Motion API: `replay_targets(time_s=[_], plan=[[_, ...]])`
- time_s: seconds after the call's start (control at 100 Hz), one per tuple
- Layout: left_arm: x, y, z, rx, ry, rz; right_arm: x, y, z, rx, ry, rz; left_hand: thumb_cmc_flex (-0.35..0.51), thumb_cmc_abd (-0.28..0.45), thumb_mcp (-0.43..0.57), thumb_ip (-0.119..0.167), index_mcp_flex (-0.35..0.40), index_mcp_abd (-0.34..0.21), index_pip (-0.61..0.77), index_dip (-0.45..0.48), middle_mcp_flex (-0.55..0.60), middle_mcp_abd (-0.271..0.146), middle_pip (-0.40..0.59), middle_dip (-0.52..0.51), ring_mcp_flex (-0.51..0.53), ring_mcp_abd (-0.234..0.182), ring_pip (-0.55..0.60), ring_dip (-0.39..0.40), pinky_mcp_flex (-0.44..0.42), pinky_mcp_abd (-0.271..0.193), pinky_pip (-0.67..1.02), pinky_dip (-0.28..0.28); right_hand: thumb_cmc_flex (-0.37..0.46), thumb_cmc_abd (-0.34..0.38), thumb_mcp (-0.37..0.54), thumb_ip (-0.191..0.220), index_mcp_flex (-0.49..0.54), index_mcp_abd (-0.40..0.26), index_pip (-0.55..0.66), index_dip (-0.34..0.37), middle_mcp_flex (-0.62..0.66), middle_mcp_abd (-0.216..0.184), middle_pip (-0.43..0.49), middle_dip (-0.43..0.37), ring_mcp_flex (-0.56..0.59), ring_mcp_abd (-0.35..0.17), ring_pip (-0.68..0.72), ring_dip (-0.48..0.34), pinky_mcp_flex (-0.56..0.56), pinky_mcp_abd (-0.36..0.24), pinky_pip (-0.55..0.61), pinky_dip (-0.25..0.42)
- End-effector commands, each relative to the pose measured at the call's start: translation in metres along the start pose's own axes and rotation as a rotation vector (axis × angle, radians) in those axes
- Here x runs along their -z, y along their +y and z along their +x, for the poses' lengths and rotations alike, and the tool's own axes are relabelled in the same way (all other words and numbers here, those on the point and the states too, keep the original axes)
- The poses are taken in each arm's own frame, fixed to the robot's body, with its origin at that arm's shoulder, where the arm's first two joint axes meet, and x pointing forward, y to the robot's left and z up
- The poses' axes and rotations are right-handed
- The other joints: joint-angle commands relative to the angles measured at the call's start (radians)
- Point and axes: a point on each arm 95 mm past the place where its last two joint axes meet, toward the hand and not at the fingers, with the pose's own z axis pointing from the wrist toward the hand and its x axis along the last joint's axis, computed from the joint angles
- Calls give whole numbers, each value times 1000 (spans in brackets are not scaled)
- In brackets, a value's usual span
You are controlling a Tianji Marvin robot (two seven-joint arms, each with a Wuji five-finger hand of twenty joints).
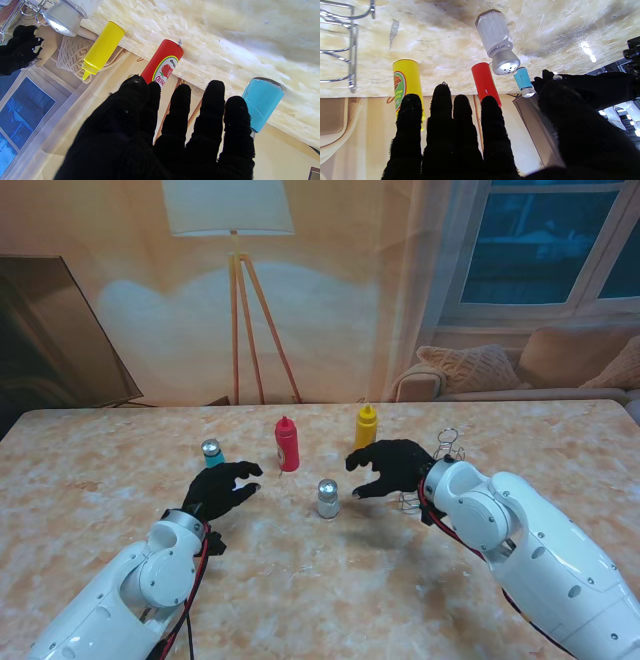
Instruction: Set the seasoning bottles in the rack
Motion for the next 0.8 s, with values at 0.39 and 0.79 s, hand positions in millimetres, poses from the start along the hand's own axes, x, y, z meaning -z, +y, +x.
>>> replay_targets(time_s=[0.39,0.79], plan=[[1,0,0,1,3,-2,-44,-15,25,-37,91,52,-16,-11,24,-27,15,-4,13,6,3,-1,-1,9,18,-9,17,30,-3,11,13,-5,-8,-46,68,3,-63,-6,0,-1,-93,24,-2,-50,-60,19,-41,-71,-38,-6,5,-79],[1,-1,-2,-4,1,1,-67,-27,24,-11,99,113,-15,-11,20,-27,16,-5,14,7,3,-3,-1,9,19,-10,18,30,-2,10,13,-4,-3,-92,107,2,-126,-66,22,-1,-140,41,4,-59,-88,35,-31,-76,-64,18,35,-89]])
